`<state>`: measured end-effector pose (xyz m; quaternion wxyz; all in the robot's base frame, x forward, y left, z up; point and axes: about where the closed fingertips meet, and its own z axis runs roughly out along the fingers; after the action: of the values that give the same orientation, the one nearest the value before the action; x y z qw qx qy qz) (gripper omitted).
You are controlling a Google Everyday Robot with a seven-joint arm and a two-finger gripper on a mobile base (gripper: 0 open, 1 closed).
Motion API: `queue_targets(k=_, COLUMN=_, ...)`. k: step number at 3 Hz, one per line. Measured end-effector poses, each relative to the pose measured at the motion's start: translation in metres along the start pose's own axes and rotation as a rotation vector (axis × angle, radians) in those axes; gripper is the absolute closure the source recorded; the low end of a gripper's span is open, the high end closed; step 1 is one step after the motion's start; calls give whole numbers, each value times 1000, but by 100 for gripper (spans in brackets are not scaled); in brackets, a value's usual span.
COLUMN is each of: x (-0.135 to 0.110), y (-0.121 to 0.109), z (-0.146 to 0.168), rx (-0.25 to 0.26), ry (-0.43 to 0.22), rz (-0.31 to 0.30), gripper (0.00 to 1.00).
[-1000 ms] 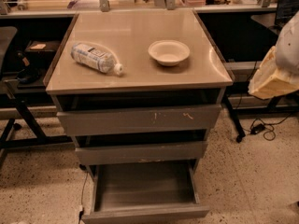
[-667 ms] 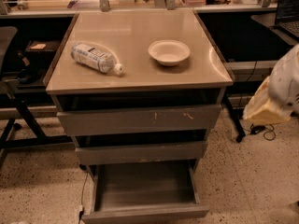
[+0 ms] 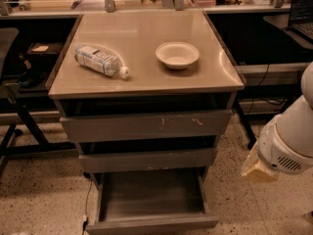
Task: Close bottom drawer
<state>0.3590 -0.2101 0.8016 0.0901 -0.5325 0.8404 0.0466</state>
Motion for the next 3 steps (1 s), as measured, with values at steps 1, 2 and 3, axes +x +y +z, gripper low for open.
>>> queue_targets(k=1, x=0, y=0, z=0, rx=0, ry=0, rz=0, gripper=100)
queue_targets(k=2, x=7, y=8, z=25, rx=-64, ry=-10, rz=18, gripper=100)
queue_targets(k=3, x=15, y=28, z=84, rx=-152, ry=18, rz=45, gripper=100)
